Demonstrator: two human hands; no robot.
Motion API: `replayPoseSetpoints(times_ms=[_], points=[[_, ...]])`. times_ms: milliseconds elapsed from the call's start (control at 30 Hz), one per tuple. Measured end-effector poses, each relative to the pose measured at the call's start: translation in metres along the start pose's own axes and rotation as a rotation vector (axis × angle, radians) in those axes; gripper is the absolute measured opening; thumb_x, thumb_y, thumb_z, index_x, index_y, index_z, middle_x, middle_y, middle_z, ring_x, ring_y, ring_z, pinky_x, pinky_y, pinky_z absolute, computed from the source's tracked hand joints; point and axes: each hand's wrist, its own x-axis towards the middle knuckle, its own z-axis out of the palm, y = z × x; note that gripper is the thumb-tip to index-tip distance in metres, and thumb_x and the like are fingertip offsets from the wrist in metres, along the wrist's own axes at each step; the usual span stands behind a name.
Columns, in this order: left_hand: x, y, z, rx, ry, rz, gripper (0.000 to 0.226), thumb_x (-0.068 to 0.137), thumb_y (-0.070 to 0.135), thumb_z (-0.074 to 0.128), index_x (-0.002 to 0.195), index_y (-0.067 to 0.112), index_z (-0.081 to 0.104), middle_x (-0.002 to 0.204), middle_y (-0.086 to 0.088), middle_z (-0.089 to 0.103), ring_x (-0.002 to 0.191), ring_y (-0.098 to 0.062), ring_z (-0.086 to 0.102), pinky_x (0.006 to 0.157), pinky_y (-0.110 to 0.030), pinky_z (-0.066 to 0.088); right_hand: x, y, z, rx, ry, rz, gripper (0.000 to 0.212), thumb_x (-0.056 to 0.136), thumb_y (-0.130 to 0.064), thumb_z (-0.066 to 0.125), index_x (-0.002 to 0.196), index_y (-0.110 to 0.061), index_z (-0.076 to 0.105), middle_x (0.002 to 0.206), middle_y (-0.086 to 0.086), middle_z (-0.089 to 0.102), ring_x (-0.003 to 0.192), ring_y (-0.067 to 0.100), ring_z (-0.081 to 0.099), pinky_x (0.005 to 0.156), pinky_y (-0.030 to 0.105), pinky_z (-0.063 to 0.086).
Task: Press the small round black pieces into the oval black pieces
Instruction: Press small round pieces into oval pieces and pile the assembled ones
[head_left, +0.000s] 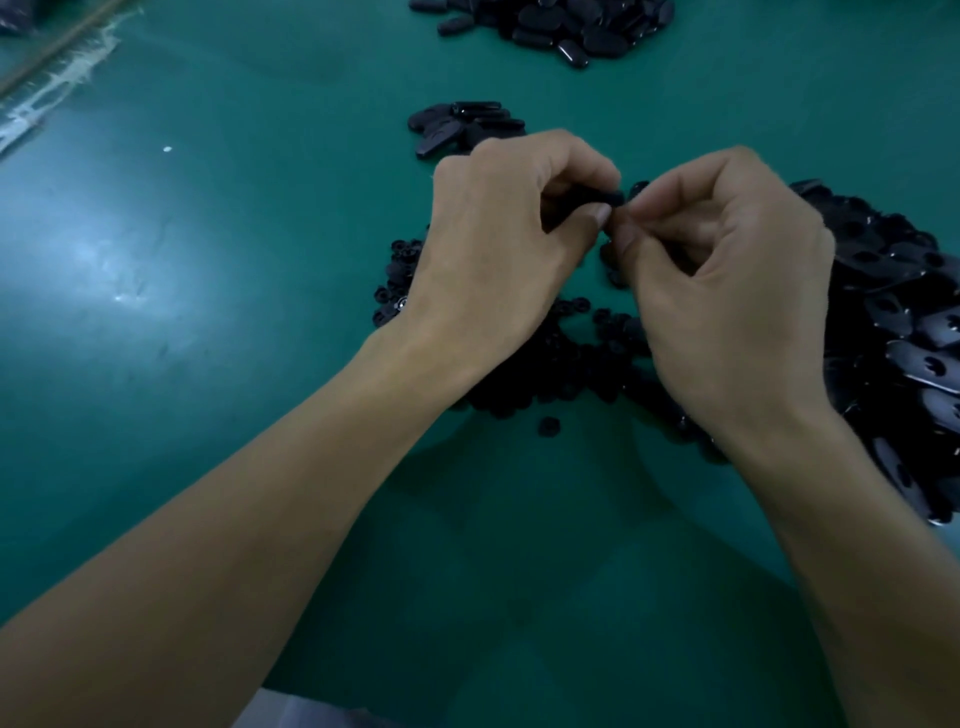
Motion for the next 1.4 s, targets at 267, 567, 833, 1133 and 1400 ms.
replayPoseSetpoints(times_ms=[267,567,833,1133,1400], points=[[0.003,-0.005,0.001,-0.022,-0.03,0.0,0.018,0.085,0.007,0.068,0.094,0.022,0.072,0.082,0.013,0.073,0.077,0.0,0.07,0.076,-0.025,0.058,0.001,0.007,0.001,0.019,-0.042,-0.034,0.019,0.092,-0.013,0.066,0.108,-0.023,0.067,0.084,-0.024,0.067,0.083,-0.006,0.068,0.078,0.016,0.055],[0.006,-0.006,-0.003,-0.301,-0.194,-0.118,0.02,0.087,0.008,0.068,0.099,0.024,0.065,0.08,0.005,0.074,0.073,-0.015,0.071,0.075,-0.032,0.061,0.015,0.028,-0.009,0.199,-0.117,0.083,0.013,0.091,-0.021,0.071,0.1,-0.03,0.071,0.09,-0.013,0.074,0.085,0.004,0.071,0.078,0.023,0.056],[0.006,-0.005,-0.007,-0.377,-0.212,-0.173,0.021,0.088,0.002,0.074,0.094,0.02,0.065,0.078,0.002,0.073,0.069,-0.01,0.069,0.07,-0.025,0.057,0.015,0.027,-0.011,0.384,-0.142,0.163,0.007,0.087,-0.021,0.075,0.091,-0.024,0.07,0.075,-0.006,0.076,0.064,0.01,0.071,0.058,0.018,0.051],[0.004,-0.002,-0.008,-0.395,-0.237,-0.207,0.018,0.089,-0.002,0.073,0.096,0.014,0.066,0.079,0.0,0.072,0.065,-0.003,0.068,0.069,-0.02,0.056,0.016,0.028,-0.012,0.408,-0.177,0.187,0.007,0.087,-0.017,0.077,0.089,-0.021,0.071,0.076,-0.002,0.076,0.063,0.011,0.071,0.059,0.019,0.053],[0.003,-0.003,-0.005,-0.406,-0.235,-0.208,0.019,0.089,-0.002,0.072,0.093,0.015,0.066,0.083,-0.008,0.073,0.069,-0.008,0.07,0.072,-0.024,0.059,0.016,0.026,-0.013,0.371,-0.165,0.168,0.009,0.085,-0.016,0.076,0.086,-0.02,0.069,0.066,-0.01,0.072,0.057,0.005,0.067,0.055,0.015,0.05]])
